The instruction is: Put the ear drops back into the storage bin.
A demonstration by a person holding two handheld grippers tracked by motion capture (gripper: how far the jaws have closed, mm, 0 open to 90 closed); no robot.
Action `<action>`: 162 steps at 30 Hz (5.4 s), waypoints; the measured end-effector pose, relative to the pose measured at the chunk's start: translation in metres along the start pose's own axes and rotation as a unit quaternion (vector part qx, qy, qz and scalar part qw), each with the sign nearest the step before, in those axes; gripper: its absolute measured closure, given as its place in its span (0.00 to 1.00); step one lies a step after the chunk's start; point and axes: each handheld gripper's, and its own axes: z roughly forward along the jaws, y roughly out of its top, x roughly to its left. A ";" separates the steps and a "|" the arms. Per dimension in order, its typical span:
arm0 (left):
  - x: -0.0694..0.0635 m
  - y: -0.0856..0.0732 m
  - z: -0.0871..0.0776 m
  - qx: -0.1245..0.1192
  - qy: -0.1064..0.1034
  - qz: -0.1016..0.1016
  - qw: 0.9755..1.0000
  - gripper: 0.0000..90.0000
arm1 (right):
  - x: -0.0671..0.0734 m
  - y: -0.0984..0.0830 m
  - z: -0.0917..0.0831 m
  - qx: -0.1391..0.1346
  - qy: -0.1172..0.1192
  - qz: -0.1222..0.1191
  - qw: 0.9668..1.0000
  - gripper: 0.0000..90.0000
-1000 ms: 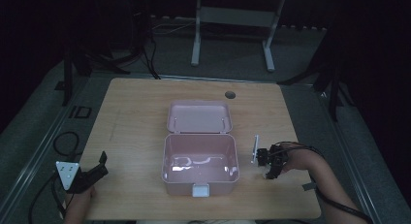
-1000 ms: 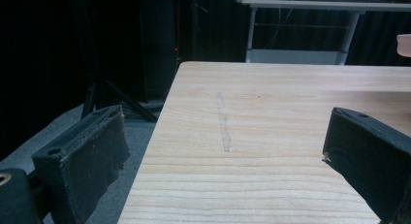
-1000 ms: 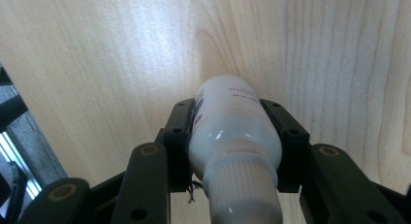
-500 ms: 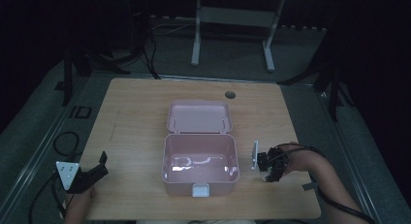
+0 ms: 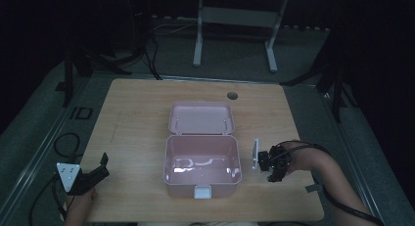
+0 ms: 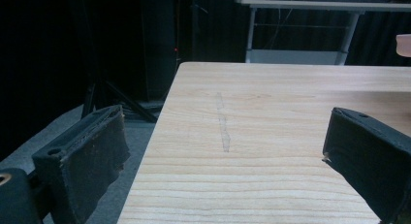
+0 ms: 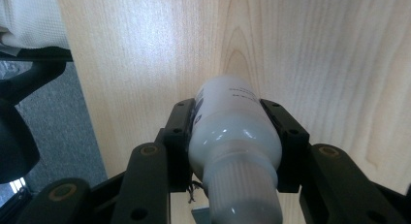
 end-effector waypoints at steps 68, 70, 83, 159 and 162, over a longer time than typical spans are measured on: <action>0.001 0.000 0.000 0.001 -0.004 -0.001 1.000 0.03 | 0.008 0.118 -0.092 -0.019 -0.030 -0.055 0.998 0.66; 0.001 0.000 0.000 0.001 -0.004 -0.001 1.000 0.03 | 0.007 0.121 -0.086 -0.018 -0.024 -0.056 0.998 0.66; 0.000 0.000 0.000 0.001 -0.004 0.002 1.000 0.03 | 0.004 0.133 -0.049 0.005 -0.005 -0.066 0.998 0.66; 0.000 0.000 0.000 0.002 -0.006 0.002 1.000 0.03 | -0.006 0.145 -0.024 -0.019 -0.014 -0.066 0.998 0.48; 0.000 0.000 0.000 0.002 -0.006 0.003 1.000 0.03 | -0.007 0.142 -0.031 -0.026 -0.019 -0.059 0.998 0.44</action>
